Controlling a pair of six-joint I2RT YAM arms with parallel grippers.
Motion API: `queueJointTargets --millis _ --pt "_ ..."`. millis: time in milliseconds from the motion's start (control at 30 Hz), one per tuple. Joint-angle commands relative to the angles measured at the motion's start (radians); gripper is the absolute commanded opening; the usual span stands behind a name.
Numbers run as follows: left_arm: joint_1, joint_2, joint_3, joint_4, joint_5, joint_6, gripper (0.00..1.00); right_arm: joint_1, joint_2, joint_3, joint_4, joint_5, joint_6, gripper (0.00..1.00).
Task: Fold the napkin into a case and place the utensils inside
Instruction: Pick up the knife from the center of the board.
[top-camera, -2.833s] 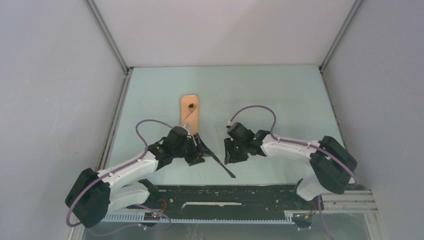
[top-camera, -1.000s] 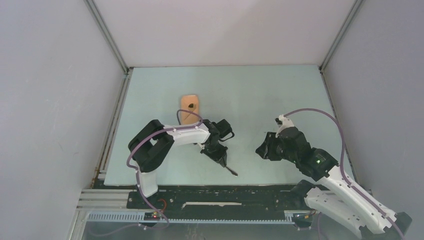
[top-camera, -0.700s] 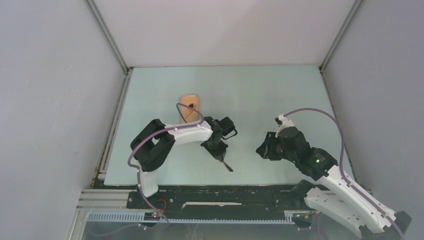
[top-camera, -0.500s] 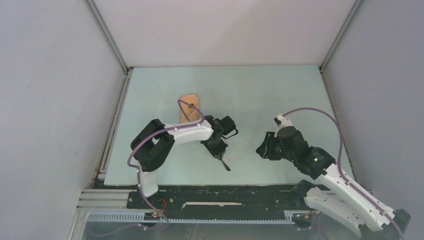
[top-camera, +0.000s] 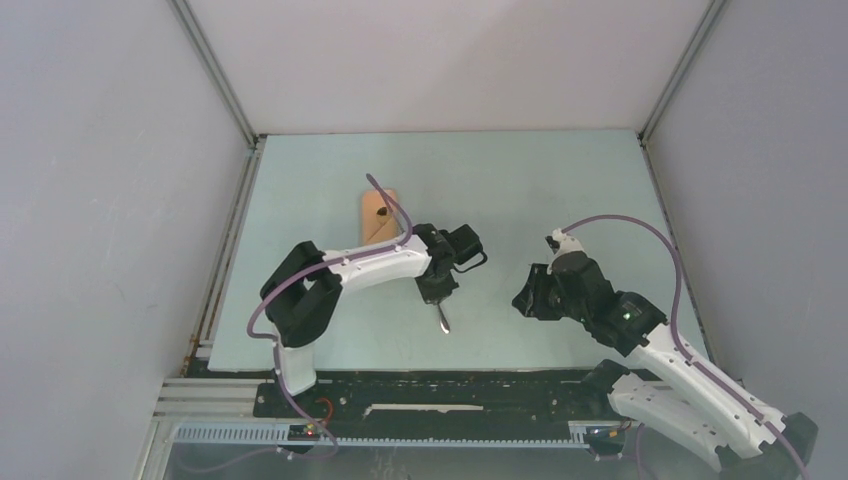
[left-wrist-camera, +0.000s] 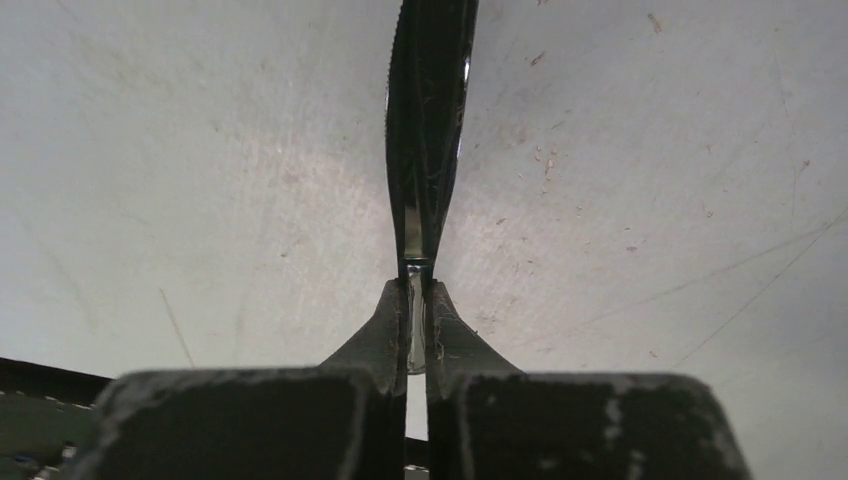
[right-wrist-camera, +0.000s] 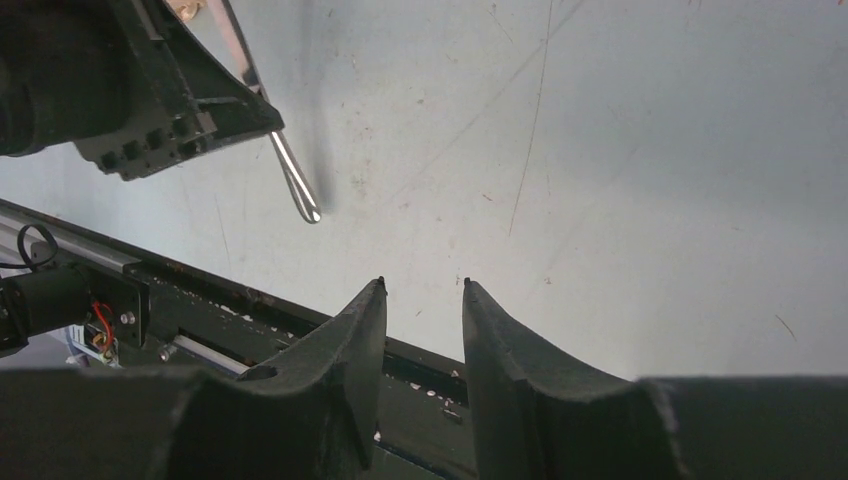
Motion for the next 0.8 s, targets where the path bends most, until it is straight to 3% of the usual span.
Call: queueJointTargets --millis 0,400,767 --pt "-0.011 -0.080 0.034 -0.015 -0.114 0.156 0.00 -0.006 0.000 -0.004 0.028 0.019 -0.009 0.42" --pt "0.013 -0.188 0.059 -0.027 -0.198 0.498 0.00 -0.006 0.020 -0.005 0.027 0.021 -0.009 0.41" --pt "0.232 -0.231 0.078 -0.051 -0.128 0.818 0.00 -0.008 0.046 -0.004 0.027 0.020 -0.007 0.41"
